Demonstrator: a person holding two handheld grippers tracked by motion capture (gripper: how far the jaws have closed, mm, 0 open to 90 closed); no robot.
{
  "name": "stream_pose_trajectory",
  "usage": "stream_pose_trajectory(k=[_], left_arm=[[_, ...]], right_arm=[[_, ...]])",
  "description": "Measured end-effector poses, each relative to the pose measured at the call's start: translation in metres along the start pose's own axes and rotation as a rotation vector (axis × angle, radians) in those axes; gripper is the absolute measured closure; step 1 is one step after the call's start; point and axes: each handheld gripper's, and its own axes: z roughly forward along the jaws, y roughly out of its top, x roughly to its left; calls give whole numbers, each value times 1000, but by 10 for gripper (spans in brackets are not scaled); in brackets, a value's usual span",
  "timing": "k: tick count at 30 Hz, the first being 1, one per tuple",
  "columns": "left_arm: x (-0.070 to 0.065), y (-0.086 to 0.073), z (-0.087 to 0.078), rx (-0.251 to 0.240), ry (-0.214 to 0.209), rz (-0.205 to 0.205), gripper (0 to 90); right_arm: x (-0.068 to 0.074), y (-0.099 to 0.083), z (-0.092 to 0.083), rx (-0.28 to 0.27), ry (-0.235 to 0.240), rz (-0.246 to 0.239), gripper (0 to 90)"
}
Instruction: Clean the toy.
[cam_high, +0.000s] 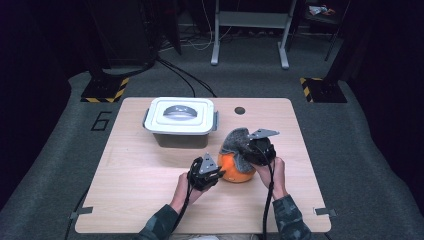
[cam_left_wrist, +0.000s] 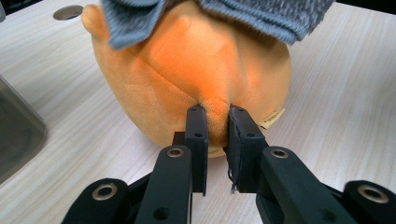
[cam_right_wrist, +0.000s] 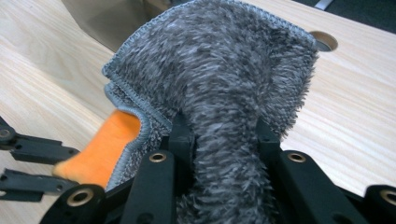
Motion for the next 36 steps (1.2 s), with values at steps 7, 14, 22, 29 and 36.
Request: stream_pose_trajectory(k=[7,14,22,29,36], left_arm=[[1,-1,1,-3,7,-7,791],[1,-2,1,2,6,-11,788],[2,-2,1,3,4,-15,769],[3,-3,1,4,3,-20,748],[5,-3,1,11,1,-29,727]], right_arm=[[-13,-8,-6,10,-28,22,680],[-25,-22,-8,23,-62,57,678],[-41,-41,-8,45,-77,115,677],[-50,-55,-3,64,-78,165,678],[-60,-66,-7,51,-67,221,683]])
